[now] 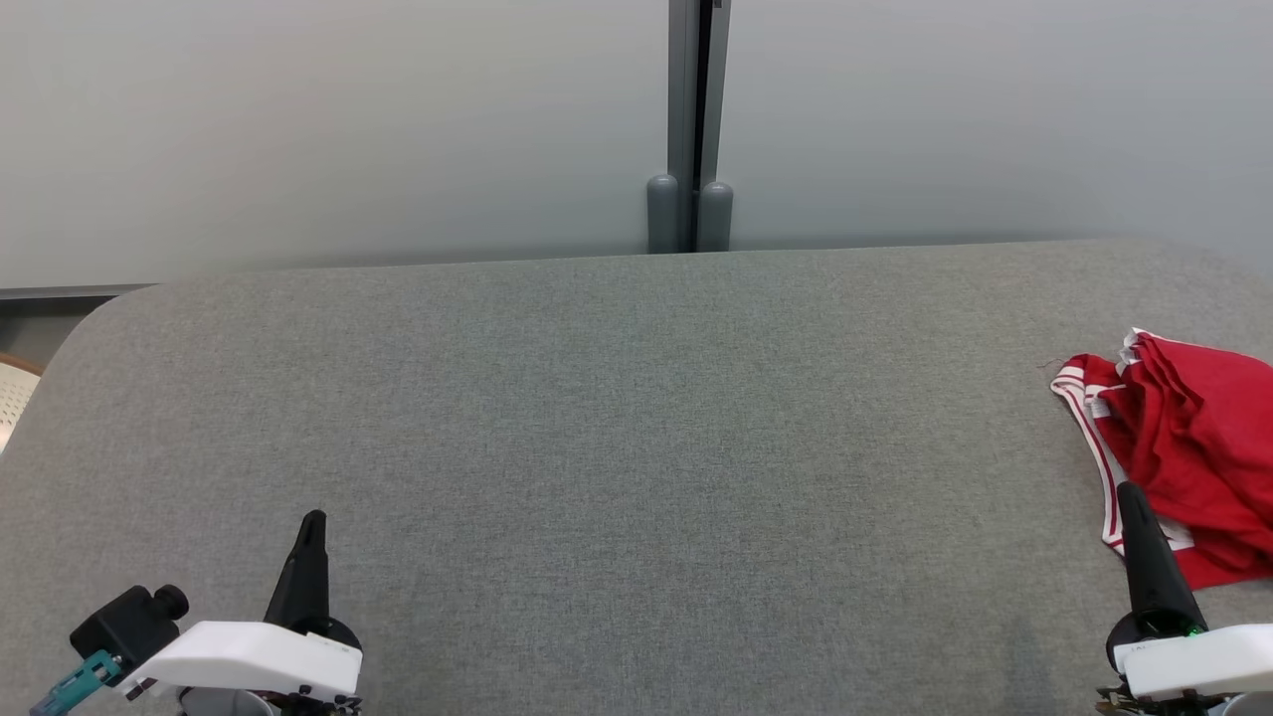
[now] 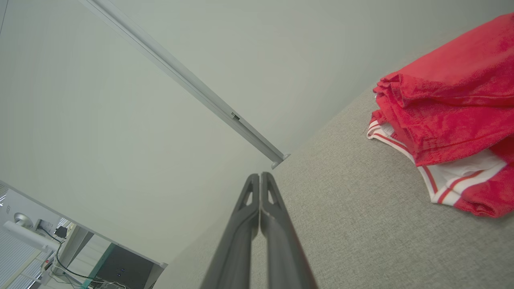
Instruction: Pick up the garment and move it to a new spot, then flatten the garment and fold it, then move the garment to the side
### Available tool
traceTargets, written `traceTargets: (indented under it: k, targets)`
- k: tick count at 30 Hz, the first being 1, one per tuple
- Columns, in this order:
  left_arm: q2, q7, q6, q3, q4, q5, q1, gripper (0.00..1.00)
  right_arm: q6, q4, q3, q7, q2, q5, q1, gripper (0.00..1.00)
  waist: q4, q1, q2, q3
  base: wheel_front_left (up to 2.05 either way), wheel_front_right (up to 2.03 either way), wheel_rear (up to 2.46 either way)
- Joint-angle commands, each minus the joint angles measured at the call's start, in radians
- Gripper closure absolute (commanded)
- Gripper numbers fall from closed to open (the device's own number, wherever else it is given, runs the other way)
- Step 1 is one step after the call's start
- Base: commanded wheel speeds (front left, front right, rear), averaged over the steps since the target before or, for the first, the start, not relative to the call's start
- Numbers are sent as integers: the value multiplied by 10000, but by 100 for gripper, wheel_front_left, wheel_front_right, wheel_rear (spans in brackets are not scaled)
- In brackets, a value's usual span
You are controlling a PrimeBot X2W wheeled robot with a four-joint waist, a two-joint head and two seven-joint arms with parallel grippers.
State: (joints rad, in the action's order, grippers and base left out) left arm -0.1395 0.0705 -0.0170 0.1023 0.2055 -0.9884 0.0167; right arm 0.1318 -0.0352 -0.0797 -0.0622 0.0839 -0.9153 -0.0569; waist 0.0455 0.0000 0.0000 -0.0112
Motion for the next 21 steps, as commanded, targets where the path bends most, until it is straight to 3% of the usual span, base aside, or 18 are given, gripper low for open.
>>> traceTargets:
  k: [1, 21]
  targets:
    - [-15, -78, 111, -155, -86, -285, 338, 100, -8, -1, -23, -38, 36, -341, 260, 100, -9, 0, 0, 3, 0, 0, 0]
    - [217, -586, 554, -738, 57, -2181, 530, 100, -6, -648, -77, -152, -42, -2442, 711, 100, -117, 0, 0, 37, 0, 0, 0]
